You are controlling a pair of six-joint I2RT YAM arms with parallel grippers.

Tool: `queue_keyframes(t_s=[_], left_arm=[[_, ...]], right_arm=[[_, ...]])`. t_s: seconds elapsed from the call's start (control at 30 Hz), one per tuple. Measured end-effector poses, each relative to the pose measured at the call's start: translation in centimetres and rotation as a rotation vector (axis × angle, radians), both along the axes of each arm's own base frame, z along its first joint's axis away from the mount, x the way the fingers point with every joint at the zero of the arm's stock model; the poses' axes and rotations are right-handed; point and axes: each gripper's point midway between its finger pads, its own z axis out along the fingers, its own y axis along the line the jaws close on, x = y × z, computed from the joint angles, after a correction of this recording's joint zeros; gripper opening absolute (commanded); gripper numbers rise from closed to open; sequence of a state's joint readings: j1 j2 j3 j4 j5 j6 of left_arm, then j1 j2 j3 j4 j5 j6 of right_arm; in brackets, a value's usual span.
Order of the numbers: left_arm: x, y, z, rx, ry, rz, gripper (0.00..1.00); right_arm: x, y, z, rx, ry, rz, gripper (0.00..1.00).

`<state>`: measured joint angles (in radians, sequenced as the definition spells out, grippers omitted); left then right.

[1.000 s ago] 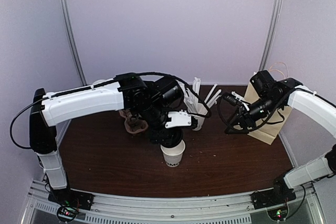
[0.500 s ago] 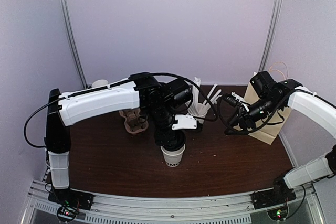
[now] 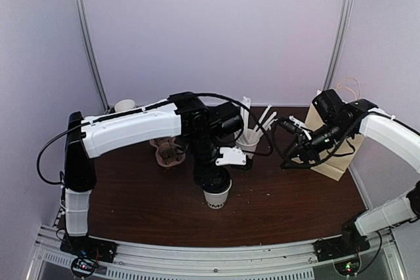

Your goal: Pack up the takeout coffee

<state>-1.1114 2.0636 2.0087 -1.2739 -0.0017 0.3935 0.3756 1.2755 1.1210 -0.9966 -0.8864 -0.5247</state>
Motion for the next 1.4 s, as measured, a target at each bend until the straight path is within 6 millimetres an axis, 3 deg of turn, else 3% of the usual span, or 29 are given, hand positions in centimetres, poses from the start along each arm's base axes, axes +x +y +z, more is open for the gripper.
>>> queue_keyframes(t_s=[0.23,0.43,0.5,0.53,1.07,1.2,1.4], left_arm=[[-0.2,-0.5,-1.1,0.015,0.032,-0.002,0.67],[0.0,-0.9,-0.8,0.0,0.029,0.0,0.77],[0.0,-0.9,-0.9,0.002,0.031,0.002,0.96],[-0.1,-0.9,-0.9,0.003,0.032,0.001,0.97],[-0.1,-1.4,-0.5,-0.02,0.042,0.015,0.98],[0.2,-1.0,1.3,-0.063,-0.003,0.025,0.98],[0.7,2.5,5.8,-0.25,-0.182,0.126,0.98]], right_arm=[[-0.1,0.0,-0.2,0.001,0.003,0.002,0.62],[-0.2,0.0,-0.5,-0.002,0.009,0.004,0.62],[-0.2,0.0,-0.5,-0.002,0.009,0.004,0.62],[-0.2,0.0,-0.5,-0.002,0.01,0.004,0.62],[-0.3,-0.1,-0.7,-0.003,0.014,0.004,0.62],[-0.3,-0.1,-0.7,-0.003,0.016,0.001,0.61],[-0.7,1.2,-0.5,-0.006,0.03,0.015,0.6]])
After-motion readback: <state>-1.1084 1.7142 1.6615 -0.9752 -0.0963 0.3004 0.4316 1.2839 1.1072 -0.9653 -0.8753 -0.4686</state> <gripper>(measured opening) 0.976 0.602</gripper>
